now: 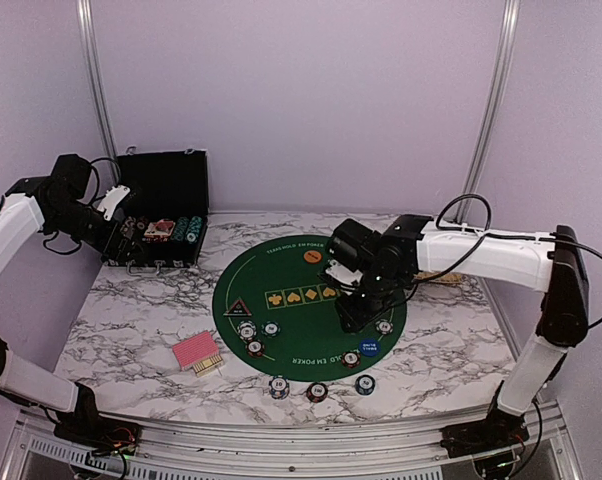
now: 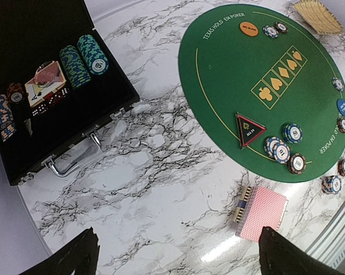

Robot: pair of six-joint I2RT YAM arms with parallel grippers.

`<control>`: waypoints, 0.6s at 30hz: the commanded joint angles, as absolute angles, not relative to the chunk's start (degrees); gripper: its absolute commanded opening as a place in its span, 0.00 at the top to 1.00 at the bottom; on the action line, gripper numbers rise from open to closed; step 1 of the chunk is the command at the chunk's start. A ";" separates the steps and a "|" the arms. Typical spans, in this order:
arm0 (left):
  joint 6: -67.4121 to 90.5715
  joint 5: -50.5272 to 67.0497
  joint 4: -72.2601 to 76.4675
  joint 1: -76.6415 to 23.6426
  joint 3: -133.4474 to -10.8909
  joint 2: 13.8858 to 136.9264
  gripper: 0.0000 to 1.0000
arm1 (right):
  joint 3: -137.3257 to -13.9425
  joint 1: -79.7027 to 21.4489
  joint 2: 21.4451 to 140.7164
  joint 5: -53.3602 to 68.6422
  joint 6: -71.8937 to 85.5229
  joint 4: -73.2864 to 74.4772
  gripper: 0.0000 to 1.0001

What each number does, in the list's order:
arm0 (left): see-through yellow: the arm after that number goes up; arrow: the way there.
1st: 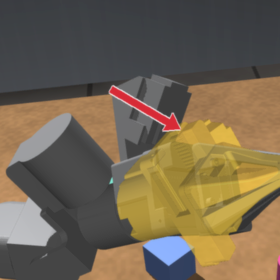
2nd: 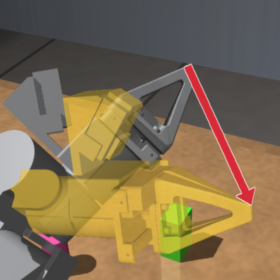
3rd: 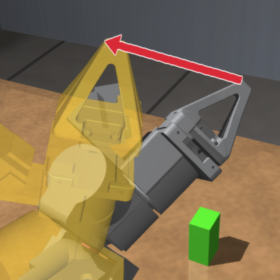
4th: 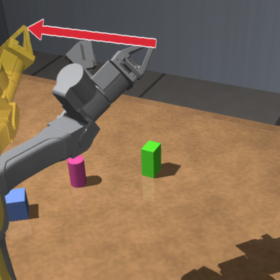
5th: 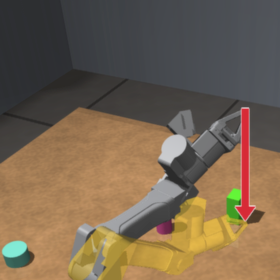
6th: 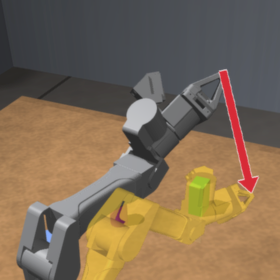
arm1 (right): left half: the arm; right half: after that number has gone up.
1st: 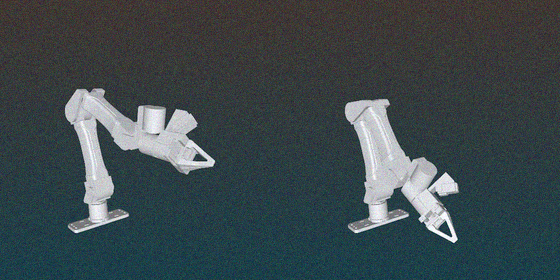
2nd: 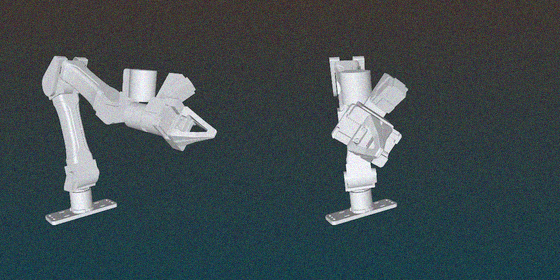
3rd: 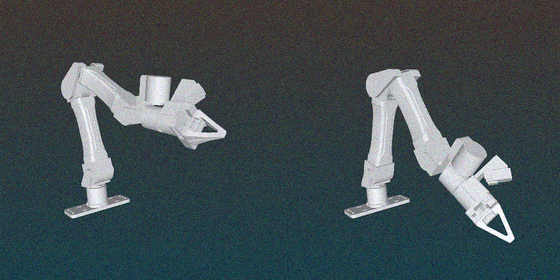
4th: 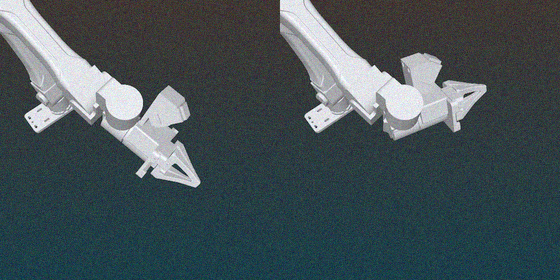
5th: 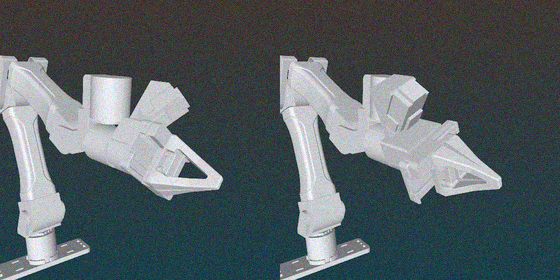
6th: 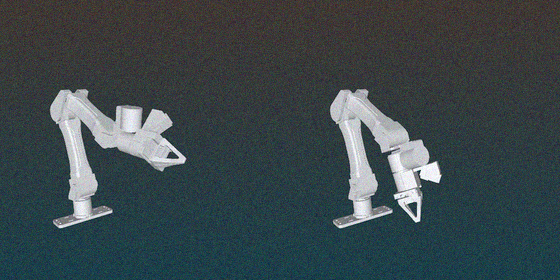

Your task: Distribute texas hold em gaming equipment

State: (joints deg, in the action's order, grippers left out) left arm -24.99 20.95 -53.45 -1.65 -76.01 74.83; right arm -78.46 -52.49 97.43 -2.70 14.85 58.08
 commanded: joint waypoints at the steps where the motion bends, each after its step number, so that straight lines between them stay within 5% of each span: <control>1: -24.87 21.23 -54.05 -1.51 -76.87 73.22 0.01 | -87.54 -46.95 103.74 -6.87 10.64 56.52 0.78; 18: -25.16 20.19 -54.05 -1.52 -76.37 72.66 0.01 | -123.87 -33.55 135.98 -6.56 7.01 53.91 0.83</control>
